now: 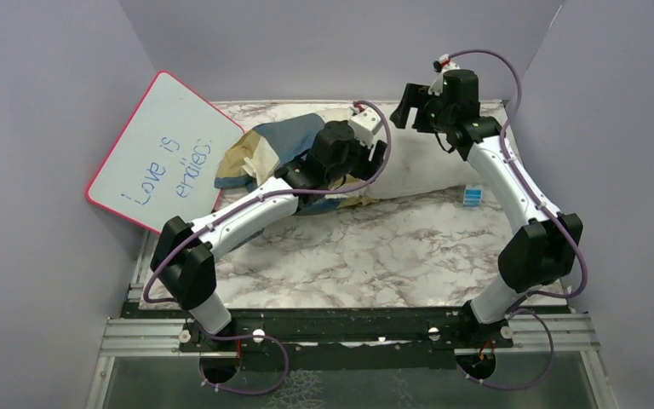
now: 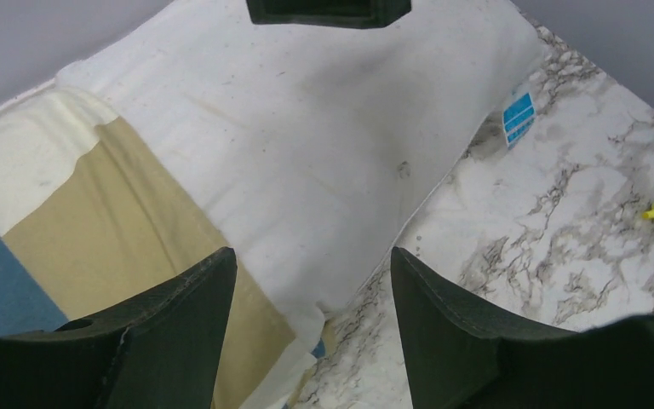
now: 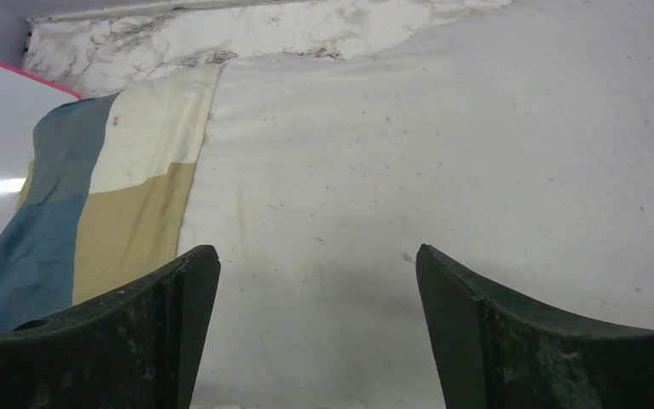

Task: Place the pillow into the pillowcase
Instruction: Stuff the pillow into the pillowcase.

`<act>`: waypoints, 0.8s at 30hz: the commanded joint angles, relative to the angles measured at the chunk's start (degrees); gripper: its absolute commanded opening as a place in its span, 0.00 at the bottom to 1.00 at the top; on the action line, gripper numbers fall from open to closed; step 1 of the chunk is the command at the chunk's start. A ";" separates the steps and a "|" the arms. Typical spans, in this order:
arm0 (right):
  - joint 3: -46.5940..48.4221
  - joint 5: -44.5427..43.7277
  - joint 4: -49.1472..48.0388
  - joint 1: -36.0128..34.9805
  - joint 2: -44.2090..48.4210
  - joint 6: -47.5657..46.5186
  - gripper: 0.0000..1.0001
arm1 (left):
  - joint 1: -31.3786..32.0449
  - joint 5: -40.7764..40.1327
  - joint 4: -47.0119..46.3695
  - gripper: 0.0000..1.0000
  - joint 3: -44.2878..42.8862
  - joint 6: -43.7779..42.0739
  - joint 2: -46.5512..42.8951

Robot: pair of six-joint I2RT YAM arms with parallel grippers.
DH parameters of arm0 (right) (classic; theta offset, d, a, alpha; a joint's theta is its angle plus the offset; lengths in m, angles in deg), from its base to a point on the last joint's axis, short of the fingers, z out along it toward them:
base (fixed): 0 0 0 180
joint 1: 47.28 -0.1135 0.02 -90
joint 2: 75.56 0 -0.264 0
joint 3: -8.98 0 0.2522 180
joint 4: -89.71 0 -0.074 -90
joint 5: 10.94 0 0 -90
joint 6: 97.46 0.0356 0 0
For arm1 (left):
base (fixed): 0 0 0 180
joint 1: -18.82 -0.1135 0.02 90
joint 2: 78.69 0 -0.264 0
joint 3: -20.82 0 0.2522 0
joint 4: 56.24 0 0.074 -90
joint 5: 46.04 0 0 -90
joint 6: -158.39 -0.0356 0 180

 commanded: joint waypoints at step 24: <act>-10.97 3.44 -4.12 9.85 8.03 4.25 0.99 | 9.92 -26.49 0.06 0.98 -21.52 -38.04 34.91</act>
